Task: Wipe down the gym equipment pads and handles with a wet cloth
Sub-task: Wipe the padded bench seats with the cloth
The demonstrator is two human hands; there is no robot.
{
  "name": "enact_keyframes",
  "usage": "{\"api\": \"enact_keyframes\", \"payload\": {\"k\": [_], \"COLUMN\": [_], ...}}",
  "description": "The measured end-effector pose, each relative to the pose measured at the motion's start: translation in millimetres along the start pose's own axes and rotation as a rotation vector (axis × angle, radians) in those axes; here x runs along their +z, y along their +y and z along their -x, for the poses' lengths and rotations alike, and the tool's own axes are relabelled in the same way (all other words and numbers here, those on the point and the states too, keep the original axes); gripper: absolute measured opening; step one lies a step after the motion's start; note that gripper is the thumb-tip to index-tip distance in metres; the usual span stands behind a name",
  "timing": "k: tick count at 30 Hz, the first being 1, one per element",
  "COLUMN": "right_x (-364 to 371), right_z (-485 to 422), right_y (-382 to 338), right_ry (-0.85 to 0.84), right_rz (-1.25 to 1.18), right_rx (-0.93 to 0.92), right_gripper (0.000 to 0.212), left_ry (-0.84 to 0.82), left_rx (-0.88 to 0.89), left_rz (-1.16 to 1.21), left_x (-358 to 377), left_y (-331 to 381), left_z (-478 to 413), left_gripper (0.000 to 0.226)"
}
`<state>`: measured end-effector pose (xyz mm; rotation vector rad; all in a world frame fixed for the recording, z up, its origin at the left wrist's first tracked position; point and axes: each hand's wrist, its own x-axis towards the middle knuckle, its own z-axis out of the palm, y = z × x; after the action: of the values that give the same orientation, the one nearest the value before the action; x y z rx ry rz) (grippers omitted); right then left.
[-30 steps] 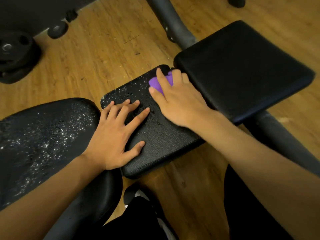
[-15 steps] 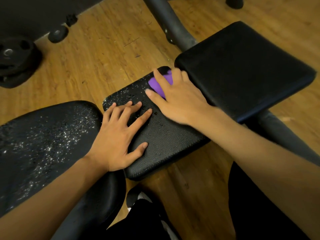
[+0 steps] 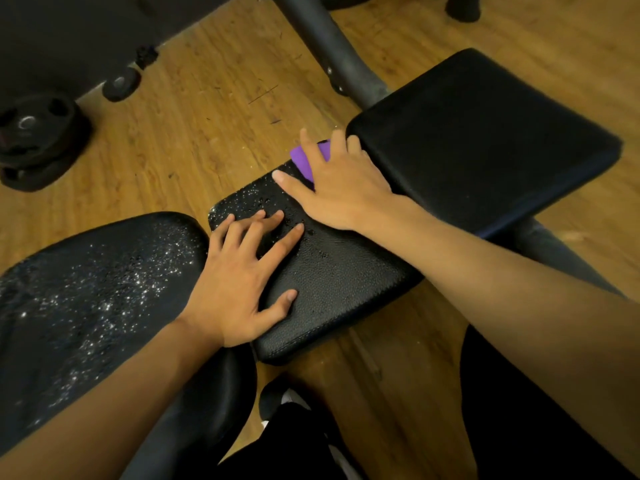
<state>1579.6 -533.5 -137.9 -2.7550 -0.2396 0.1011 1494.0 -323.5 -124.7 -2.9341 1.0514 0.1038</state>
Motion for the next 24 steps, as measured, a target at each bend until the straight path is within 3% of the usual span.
{"api": "enact_keyframes", "payload": {"k": [6, 11, 15, 17, 20, 24], "right_x": [-6.1, -5.1, -6.6, -6.6, -8.8, -6.6], "right_z": [111.6, 56.6, 4.9, 19.3, 77.6, 112.1], "right_y": [15.3, 8.6, 6.6, 12.0, 20.0, 31.5], "right_ry": [0.028, -0.022, -0.045, -0.036, -0.002, -0.031], "right_rz": [0.054, 0.048, -0.11, -0.19, -0.116, -0.124], "right_rx": [-0.052, -0.079, -0.054, -0.025, -0.068, -0.12], "right_gripper": [0.091, 0.091, 0.075, 0.066, 0.074, 0.066], "left_ry": [0.022, 0.011, -0.005, 0.001, 0.016, 0.039], "left_rx": [0.002, 0.009, -0.002, -0.001, 0.002, 0.016], "left_rz": [0.02, 0.002, -0.001, -0.002, 0.0, -0.004], "left_x": [0.1, 0.6, -0.7, -1.4, -1.0, 1.6], "left_y": [1.3, 0.2, 1.1, 0.6, 1.2, -0.3], "left_z": [-1.4, -2.2, -0.3, -0.3, -0.1, -1.6], "left_gripper": [0.08, 0.08, 0.08, 0.08, 0.08, 0.08]}}
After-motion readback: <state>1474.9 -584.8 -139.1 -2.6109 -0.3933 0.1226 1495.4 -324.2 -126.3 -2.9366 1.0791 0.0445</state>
